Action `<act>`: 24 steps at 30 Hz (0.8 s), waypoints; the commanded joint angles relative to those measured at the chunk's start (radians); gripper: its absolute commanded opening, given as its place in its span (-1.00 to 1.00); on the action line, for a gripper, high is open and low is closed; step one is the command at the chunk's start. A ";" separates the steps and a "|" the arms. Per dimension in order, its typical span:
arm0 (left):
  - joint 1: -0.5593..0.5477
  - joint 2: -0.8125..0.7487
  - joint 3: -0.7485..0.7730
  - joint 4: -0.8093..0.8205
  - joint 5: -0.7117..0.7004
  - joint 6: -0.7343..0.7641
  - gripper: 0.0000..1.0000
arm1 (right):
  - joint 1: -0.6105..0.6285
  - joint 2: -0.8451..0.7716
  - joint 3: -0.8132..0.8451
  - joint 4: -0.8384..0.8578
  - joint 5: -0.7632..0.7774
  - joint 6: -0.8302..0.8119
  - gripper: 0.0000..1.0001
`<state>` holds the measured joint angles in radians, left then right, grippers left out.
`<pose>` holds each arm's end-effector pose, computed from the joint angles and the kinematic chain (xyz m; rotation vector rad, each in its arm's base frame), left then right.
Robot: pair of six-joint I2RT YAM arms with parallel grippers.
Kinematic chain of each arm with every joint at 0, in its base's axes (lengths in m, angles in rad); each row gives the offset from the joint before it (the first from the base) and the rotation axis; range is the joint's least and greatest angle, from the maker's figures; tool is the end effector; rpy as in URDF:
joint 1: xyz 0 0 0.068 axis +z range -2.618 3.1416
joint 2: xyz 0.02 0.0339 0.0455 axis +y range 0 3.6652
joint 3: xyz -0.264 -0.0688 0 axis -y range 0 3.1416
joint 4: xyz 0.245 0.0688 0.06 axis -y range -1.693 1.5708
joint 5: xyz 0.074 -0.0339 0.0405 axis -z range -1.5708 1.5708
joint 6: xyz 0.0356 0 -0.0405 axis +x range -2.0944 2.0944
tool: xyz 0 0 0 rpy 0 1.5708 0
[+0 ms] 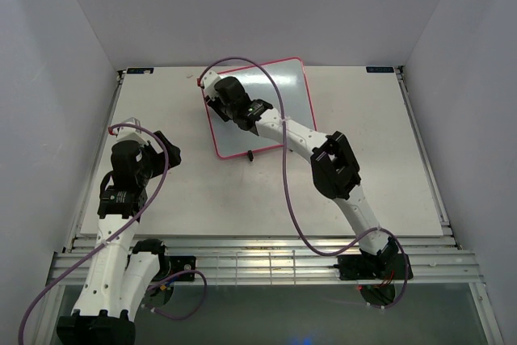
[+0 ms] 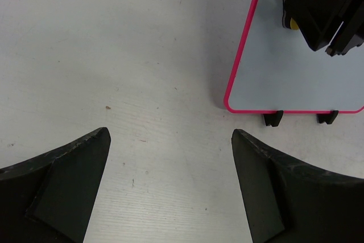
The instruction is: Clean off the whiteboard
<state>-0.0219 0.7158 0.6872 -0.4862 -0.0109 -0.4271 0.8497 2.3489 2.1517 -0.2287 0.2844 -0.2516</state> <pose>0.1628 -0.0032 0.2858 -0.4283 2.0519 -0.2610 0.3745 0.4109 0.2677 -0.8766 1.7754 0.1046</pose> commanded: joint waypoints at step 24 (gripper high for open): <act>-0.006 -0.018 0.020 0.008 0.009 -0.002 0.96 | -0.009 -0.420 -0.501 0.028 -0.022 0.086 -0.60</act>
<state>-0.0219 0.7139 0.6872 -0.4862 -0.0109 -0.4271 0.8715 2.0781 1.6783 -0.2279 0.2832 -0.2298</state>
